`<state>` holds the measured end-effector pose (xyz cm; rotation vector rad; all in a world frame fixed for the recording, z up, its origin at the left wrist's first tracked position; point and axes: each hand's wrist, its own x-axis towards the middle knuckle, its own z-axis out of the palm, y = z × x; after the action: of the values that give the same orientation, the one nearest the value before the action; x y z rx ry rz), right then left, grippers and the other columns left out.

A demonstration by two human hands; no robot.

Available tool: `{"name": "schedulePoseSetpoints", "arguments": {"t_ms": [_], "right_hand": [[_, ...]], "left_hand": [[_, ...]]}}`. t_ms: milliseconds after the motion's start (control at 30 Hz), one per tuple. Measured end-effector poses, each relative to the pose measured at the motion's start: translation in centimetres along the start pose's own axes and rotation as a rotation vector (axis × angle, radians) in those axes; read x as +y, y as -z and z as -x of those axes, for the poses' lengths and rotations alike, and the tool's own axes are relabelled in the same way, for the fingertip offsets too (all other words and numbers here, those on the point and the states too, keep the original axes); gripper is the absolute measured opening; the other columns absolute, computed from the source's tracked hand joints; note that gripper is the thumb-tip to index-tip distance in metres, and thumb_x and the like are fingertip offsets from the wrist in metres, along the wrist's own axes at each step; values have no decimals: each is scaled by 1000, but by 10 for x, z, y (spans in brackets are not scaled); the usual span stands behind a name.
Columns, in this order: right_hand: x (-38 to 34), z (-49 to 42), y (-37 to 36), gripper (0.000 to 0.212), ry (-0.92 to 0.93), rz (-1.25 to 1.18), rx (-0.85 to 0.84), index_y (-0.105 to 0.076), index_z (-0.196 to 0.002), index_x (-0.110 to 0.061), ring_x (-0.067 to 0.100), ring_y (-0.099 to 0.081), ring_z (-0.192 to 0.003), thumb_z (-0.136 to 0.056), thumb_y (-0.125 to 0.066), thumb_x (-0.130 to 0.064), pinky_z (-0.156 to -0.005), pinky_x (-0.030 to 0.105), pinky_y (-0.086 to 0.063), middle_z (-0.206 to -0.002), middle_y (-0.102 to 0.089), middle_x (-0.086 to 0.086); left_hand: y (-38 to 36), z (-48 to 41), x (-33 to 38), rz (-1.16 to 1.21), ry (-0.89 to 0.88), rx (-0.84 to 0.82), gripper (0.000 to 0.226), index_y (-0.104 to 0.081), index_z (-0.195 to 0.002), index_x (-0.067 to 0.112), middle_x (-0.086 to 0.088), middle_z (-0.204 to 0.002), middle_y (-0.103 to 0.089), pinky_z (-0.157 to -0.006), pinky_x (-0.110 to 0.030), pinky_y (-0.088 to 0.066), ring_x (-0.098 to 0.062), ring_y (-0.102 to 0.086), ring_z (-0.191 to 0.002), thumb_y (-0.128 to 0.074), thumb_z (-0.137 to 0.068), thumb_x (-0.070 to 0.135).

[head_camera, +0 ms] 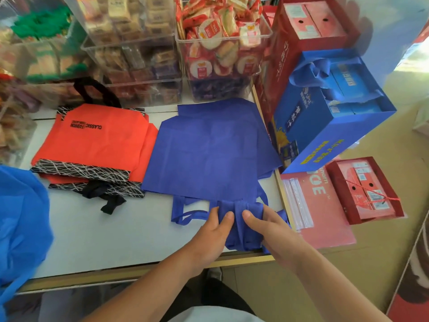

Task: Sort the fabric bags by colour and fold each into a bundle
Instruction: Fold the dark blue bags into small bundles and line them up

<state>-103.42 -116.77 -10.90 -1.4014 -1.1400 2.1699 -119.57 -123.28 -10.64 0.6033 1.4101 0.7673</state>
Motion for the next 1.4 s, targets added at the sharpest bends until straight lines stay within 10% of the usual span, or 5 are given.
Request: {"name": "schedulePoseSetpoints", "arguments": {"t_ms": [433, 700, 833, 1200, 1400], "right_hand": [[50, -56, 35, 23, 6, 268, 324, -69, -109, -23, 16, -73, -98, -90, -80, -24, -82, 30, -63, -102, -76, -4], [89, -42, 108, 50, 266, 1145, 360, -57, -146, -28, 17, -36, -150, -97, -67, -25, -111, 37, -45, -158, -44, -8], [116, -45, 112, 62, 278, 1364, 279, -48, -154, -24, 28, -27, -155, -96, -68, -38, -121, 50, -36, -165, -35, 2], [104, -39, 107, 54, 289, 1174, 492, -70, -129, -18, 29, -48, -142, -97, -43, -52, -116, 49, -41, -146, -59, 4], [80, -38, 101, 32, 299, 1140, 478, -71, -127, -16, 29, -55, -133, -96, -67, -24, -107, 47, -48, -138, -64, 2]], "left_hand": [[-1, -71, -60, -92, 130, 126, 27, -64, -123, 31, 11, -112, -74, -81, -24, -60, -8, -72, -100, -70, -97, 35], [-5, -99, -89, -552, 72, 319, 27, -59, -102, 28, 12, -98, -66, -70, -23, -48, -9, -63, -89, -72, -89, 48], [-1, -92, -91, -583, -117, 362, 36, -55, -128, 32, 16, -123, -53, -93, -28, -53, -5, -55, -112, -62, -96, 48], [-15, -102, -111, -679, -154, 169, 54, -56, -138, 28, 12, -127, -48, -94, -17, -45, -9, -57, -116, -75, -89, 43], [-5, -79, -84, -719, -116, 276, 40, -58, -135, 28, 14, -128, -54, -83, -13, -44, -7, -57, -110, -56, -101, 50]]}}
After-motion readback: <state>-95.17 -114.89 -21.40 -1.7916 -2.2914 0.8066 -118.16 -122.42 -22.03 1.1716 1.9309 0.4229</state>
